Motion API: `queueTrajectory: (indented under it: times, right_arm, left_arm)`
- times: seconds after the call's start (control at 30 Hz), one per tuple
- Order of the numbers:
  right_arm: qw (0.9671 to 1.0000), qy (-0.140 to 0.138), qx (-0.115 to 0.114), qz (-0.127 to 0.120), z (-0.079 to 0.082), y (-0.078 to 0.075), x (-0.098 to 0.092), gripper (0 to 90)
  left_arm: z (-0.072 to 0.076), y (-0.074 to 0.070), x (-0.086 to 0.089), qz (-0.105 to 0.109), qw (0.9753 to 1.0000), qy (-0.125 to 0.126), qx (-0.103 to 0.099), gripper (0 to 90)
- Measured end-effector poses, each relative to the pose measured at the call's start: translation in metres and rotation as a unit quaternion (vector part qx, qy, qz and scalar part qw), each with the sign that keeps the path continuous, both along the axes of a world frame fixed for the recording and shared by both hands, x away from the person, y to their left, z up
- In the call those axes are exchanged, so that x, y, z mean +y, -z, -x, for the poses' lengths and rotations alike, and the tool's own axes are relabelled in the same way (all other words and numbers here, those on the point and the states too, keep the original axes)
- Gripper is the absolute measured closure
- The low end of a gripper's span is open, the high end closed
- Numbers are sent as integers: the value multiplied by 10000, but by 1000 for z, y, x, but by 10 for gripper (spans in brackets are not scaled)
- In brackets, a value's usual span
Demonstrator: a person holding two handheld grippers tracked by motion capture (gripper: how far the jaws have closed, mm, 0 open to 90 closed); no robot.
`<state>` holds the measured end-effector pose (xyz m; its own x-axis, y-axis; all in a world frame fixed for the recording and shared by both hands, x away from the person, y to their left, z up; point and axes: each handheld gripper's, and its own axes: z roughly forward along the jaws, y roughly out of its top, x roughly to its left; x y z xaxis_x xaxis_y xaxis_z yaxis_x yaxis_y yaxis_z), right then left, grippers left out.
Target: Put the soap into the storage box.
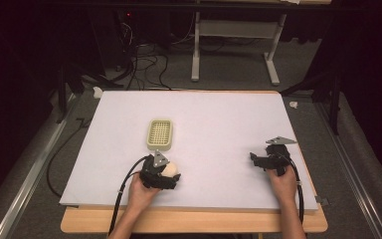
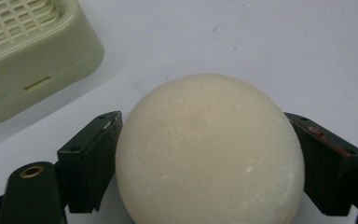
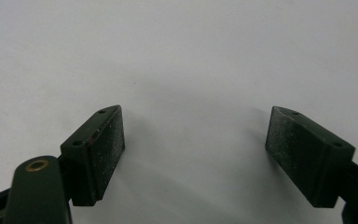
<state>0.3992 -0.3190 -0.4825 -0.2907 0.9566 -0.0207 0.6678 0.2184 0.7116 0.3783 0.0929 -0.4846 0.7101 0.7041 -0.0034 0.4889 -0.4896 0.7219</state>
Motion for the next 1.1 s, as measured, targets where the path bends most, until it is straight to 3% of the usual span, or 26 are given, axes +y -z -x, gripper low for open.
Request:
queueTrajectory:
  times: [0.1,0.47,0.67,0.9,1.0,1.1]
  right_arm:
    - [10000,-2,0,-1,0,0,0,201]
    - [10000,-12,-6,3,0,0,0,201]
    - [10000,-11,-6,2,0,0,0,201]
    - [10000,-12,-7,1,0,0,0,201]
    - [10000,-7,-1,2,0,0,0,201]
    - [10000,-13,-9,5,0,0,0,201]
  left_arm:
    - [1,0,1,27,10000,28,-27,236]
    - [0,-4,1,-7,10000,3,-5,241]
    - [-2,-14,8,207,9998,-59,35,242]
    - [-7,-24,16,302,9994,-163,-37,242]
    - [-9,-29,21,540,9983,-227,37,242]
    - [-10,-32,25,505,9983,-291,14,242]
